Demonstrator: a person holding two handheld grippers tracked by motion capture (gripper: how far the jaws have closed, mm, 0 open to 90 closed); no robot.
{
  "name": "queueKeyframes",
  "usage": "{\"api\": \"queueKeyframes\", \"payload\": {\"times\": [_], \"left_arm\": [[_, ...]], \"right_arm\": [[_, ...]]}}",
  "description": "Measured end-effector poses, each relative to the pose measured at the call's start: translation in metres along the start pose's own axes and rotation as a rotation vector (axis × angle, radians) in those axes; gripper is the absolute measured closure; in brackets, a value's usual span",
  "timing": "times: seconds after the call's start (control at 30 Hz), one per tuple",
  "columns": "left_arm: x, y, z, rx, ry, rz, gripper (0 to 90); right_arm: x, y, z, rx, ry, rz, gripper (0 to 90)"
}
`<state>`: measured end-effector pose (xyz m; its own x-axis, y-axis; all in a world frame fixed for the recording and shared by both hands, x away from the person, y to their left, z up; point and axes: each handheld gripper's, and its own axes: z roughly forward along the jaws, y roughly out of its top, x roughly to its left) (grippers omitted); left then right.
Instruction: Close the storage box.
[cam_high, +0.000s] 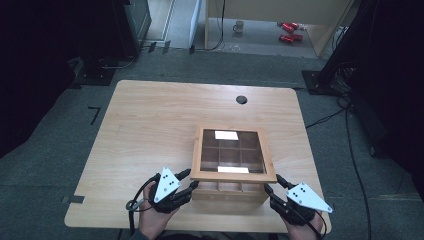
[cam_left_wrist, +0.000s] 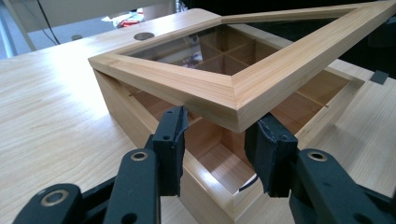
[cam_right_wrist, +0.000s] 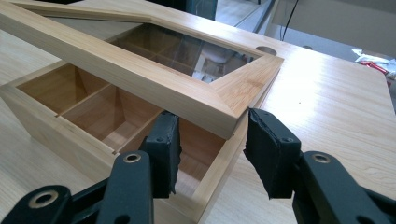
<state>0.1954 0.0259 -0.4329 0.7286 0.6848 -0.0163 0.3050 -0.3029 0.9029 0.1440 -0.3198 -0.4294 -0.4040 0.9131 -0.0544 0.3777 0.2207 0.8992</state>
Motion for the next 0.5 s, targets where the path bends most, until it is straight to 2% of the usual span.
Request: {"api": "queueKeyframes", "payload": {"times": [0.5], "left_arm": [[-0.0016, -0.0083, 0.0027, 0.018, -0.003, 0.001, 58.5]], "right_arm": [[0.0025, -0.0094, -0.0011, 0.016, 0.008, 0.012, 55.5]]}}
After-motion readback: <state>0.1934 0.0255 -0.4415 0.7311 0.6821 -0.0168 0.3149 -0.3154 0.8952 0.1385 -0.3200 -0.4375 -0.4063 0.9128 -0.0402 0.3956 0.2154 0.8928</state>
